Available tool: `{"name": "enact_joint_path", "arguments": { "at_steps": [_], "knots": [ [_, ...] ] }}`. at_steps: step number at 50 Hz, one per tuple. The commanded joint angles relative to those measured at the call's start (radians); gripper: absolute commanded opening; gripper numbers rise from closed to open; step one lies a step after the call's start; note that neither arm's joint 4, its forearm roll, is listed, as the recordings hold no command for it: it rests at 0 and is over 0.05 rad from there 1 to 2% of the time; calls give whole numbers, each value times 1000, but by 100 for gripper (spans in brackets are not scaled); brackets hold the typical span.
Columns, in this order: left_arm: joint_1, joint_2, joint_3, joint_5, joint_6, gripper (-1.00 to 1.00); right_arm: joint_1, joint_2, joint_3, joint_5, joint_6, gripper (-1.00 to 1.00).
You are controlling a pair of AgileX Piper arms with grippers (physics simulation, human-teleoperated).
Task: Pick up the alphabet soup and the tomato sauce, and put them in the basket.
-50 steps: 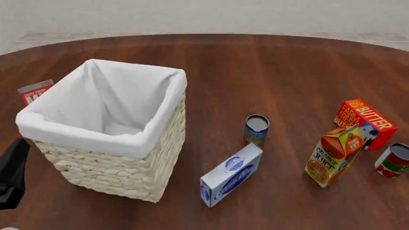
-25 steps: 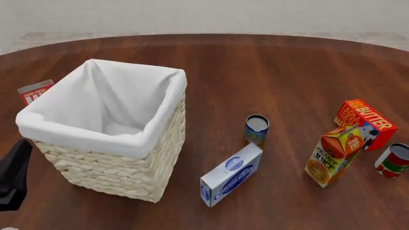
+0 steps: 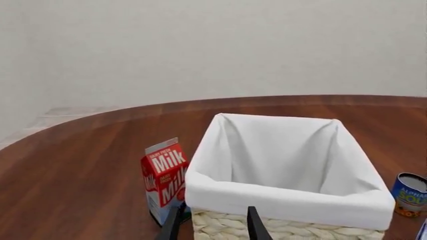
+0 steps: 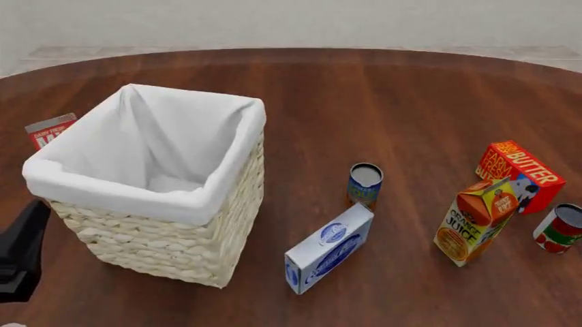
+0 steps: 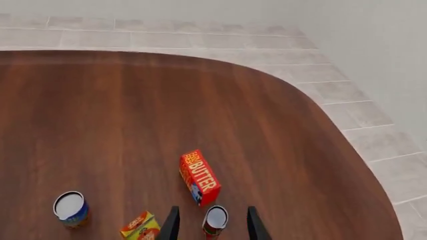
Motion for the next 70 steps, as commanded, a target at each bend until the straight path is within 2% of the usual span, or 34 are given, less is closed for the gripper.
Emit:
{"name": "enact_joint_path", "arguments": {
  "at_steps": [1,9,13,15,17,22,27,39,46,54,70],
  "knots": [
    [-9,0,1,3,4,100,-34,52,-37,103,-6,100],
    [-20,0,1,7,9,100,-44,70,4,145,-13,100],
    [-23,0,0,8,9,100,-62,81,-12,161,-20,100],
    [-23,0,0,8,8,100,-58,87,-22,177,4,100],
    [-25,0,0,8,8,100,-63,87,-21,182,-9,100],
    [-27,0,0,7,7,100,-73,95,14,178,-2,100],
    [-27,0,-1,8,6,100,-107,108,43,149,-24,100],
    [-26,0,-1,7,6,100,-136,136,107,83,4,100],
    [-26,0,0,7,5,100,-134,149,185,31,31,100],
    [-24,0,0,8,3,100,-126,170,259,-37,24,100],
    [-25,0,1,17,8,100,-137,242,332,-149,16,100]
  ]
}}
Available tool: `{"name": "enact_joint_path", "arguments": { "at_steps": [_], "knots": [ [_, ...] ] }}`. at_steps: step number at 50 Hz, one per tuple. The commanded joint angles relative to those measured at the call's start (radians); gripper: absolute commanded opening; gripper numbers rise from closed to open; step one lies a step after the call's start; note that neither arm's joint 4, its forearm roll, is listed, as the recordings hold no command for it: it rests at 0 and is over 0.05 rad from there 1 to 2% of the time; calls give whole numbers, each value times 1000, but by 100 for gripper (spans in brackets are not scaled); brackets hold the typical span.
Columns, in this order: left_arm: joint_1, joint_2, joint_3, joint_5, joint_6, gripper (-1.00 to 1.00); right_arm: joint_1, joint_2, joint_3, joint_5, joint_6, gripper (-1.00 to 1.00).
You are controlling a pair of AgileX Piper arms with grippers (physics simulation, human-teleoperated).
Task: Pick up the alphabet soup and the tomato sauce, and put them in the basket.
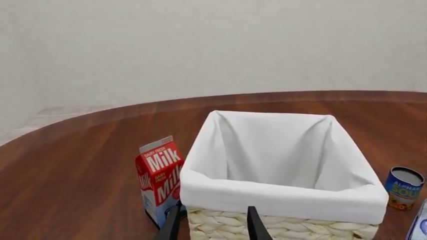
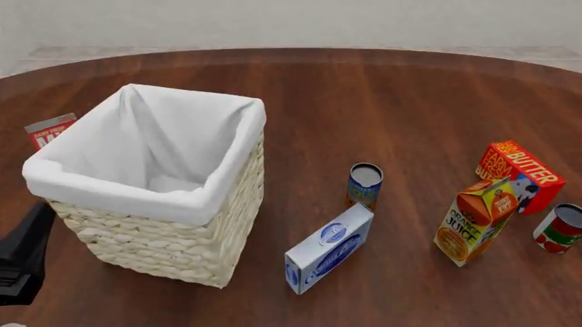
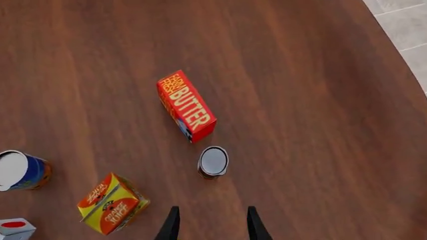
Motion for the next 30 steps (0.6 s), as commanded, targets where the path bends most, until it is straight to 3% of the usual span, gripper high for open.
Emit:
{"name": "enact_joint_path", "arguments": {
  "at_steps": [1,30],
  "knots": [
    [0,0,1,5,3,100,-8,51,59,-85,-3,100],
    [3,1,1,11,7,100,-18,153,130,-226,7,100]
  ]
}}
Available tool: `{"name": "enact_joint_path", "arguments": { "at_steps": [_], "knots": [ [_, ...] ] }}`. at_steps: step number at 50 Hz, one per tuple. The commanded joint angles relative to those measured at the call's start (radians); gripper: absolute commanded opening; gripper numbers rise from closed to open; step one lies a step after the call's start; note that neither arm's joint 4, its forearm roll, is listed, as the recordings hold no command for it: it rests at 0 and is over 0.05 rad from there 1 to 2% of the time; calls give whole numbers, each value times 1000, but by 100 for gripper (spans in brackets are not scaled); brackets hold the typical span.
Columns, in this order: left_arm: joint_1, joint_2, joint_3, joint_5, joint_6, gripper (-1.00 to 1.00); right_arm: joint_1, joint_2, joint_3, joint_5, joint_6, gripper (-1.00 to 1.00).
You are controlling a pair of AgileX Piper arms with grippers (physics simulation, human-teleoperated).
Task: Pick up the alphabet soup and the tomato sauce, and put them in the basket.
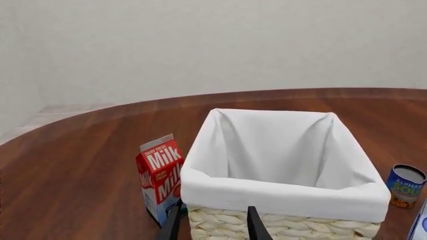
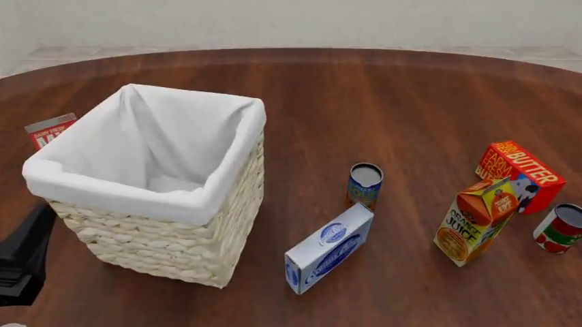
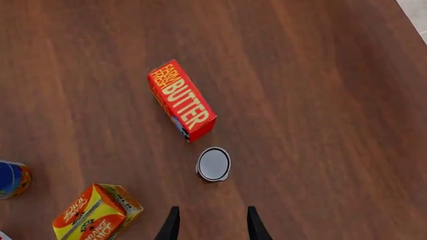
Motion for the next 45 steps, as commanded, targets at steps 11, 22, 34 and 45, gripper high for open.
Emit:
{"name": "enact_joint_path", "arguments": {
  "at_steps": [11,22,34,45],
  "knots": [
    [1,0,0,4,2,100,3,68,43,-97,29,100],
    [2,1,0,2,5,100,18,95,77,-143,28,100],
    [2,0,0,3,4,100,7,144,93,-204,4,100],
    [4,0,0,3,3,100,-5,187,94,-246,-15,100]
  ]
}}
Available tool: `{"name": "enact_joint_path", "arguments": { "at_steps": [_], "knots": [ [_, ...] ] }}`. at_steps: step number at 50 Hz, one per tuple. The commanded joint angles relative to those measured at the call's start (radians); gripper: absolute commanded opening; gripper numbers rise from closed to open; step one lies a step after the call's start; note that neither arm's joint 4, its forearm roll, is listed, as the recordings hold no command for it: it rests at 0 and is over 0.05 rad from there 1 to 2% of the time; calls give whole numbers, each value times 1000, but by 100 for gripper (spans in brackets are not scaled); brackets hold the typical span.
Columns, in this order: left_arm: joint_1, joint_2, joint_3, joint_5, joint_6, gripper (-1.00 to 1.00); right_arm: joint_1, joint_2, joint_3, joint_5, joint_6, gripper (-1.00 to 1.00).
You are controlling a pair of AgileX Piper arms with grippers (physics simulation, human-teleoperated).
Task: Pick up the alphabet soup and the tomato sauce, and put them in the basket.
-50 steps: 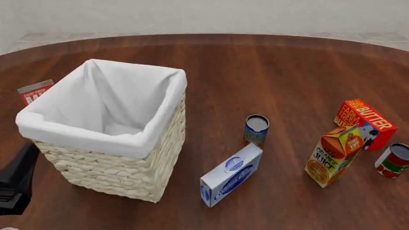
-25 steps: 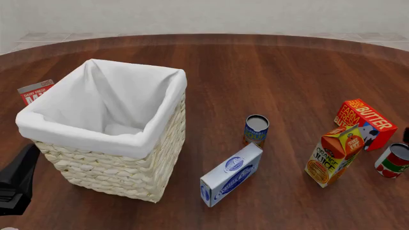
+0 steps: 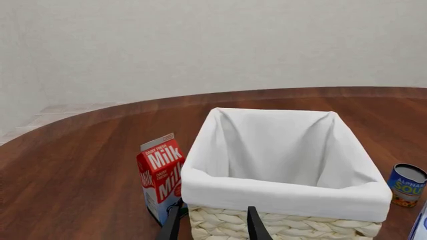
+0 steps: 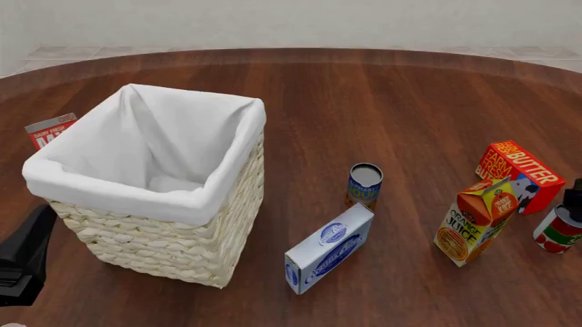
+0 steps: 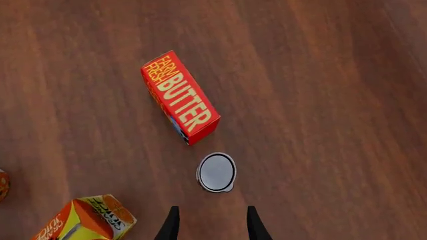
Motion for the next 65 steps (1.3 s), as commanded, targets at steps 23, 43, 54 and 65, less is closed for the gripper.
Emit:
{"name": "enact_joint_path", "arguments": {
  "at_steps": [23,43,54,65],
  "knots": [
    [5,0,0,-2,-4,100,-22,136,34,-156,-23,100],
    [8,-1,1,-1,-6,100,-22,190,48,-223,-39,100],
    [9,-1,0,0,-6,100,-35,229,47,-258,-51,100],
    [9,0,0,1,-7,100,-36,260,45,-289,-55,100]
  ]
}}
